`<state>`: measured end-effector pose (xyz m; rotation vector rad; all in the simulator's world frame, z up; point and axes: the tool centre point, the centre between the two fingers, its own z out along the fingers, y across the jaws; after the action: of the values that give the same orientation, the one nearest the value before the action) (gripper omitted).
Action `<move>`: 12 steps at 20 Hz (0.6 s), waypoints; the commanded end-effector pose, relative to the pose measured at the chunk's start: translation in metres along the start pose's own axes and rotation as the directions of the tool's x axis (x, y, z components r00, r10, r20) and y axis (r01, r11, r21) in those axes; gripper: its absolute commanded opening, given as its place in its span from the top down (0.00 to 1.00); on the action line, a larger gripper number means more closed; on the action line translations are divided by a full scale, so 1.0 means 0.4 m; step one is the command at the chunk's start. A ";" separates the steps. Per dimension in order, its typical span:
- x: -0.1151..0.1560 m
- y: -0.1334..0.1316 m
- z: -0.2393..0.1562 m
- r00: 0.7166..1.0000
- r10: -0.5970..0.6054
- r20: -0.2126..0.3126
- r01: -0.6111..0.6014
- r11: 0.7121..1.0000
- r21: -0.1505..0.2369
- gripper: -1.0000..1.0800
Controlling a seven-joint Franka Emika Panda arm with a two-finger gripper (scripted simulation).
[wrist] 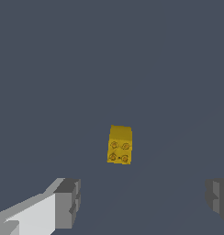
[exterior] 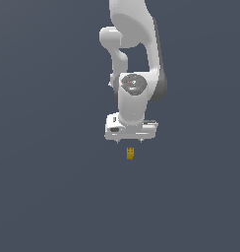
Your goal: Pick up the object and move it to a goal position.
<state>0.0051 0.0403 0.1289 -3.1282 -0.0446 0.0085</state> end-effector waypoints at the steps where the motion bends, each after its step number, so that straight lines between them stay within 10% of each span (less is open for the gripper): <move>1: 0.001 -0.007 0.043 1.000 0.026 -0.001 -0.026 1.000 -0.004 0.04; 12: 0.000 -0.023 0.142 0.996 0.090 -0.006 -0.090 0.996 -0.013 0.04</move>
<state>0.0042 0.0502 0.0734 -3.1399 0.0901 0.0030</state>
